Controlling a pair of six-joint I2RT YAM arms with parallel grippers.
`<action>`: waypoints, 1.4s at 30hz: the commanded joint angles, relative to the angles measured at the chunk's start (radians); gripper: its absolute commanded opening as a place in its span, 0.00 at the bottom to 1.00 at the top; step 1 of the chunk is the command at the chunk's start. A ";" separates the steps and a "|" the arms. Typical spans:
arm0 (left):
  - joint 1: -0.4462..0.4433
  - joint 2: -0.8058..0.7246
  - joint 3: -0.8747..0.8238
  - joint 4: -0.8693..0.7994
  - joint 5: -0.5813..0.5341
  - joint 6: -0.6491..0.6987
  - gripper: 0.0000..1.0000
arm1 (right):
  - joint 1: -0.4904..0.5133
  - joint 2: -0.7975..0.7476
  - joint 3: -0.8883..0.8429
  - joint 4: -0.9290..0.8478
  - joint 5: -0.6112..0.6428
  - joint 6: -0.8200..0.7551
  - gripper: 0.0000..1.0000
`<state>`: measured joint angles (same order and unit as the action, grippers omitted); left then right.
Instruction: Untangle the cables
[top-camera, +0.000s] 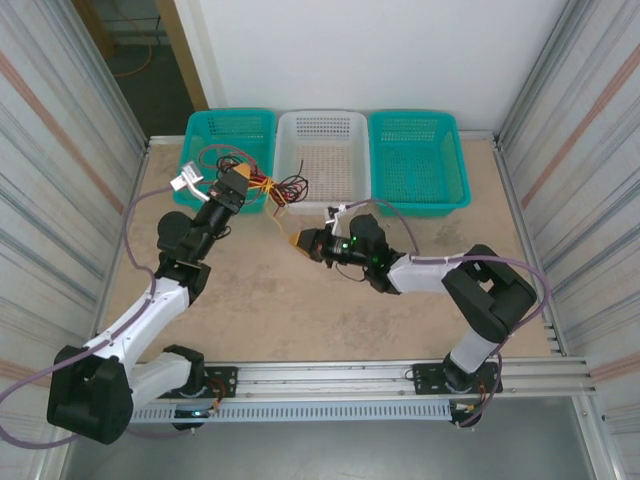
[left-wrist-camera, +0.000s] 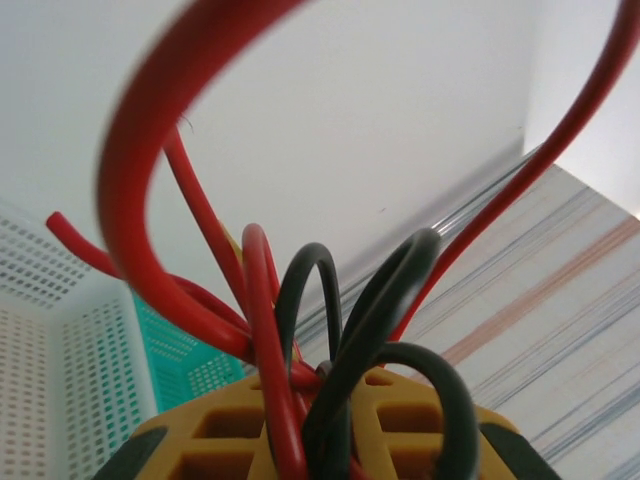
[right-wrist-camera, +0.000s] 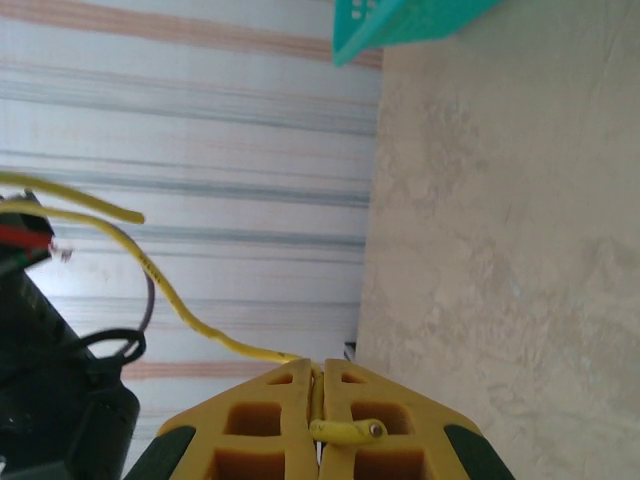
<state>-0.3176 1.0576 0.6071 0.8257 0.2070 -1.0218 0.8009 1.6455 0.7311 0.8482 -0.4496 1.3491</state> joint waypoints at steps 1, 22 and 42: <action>0.005 -0.034 0.022 -0.042 -0.055 0.123 0.00 | 0.073 -0.147 0.040 -0.114 0.066 -0.098 0.00; 0.006 -0.146 -0.022 -0.409 0.079 0.272 0.00 | -0.181 -0.423 0.682 -1.023 0.113 -0.611 0.00; -0.065 0.056 0.026 0.230 0.590 -0.091 0.00 | -0.487 -0.023 0.885 -1.093 -0.073 -0.604 0.00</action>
<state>-0.3592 1.1023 0.5838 0.8471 0.7044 -1.0084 0.3393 1.5841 1.5917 -0.3164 -0.5358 0.7506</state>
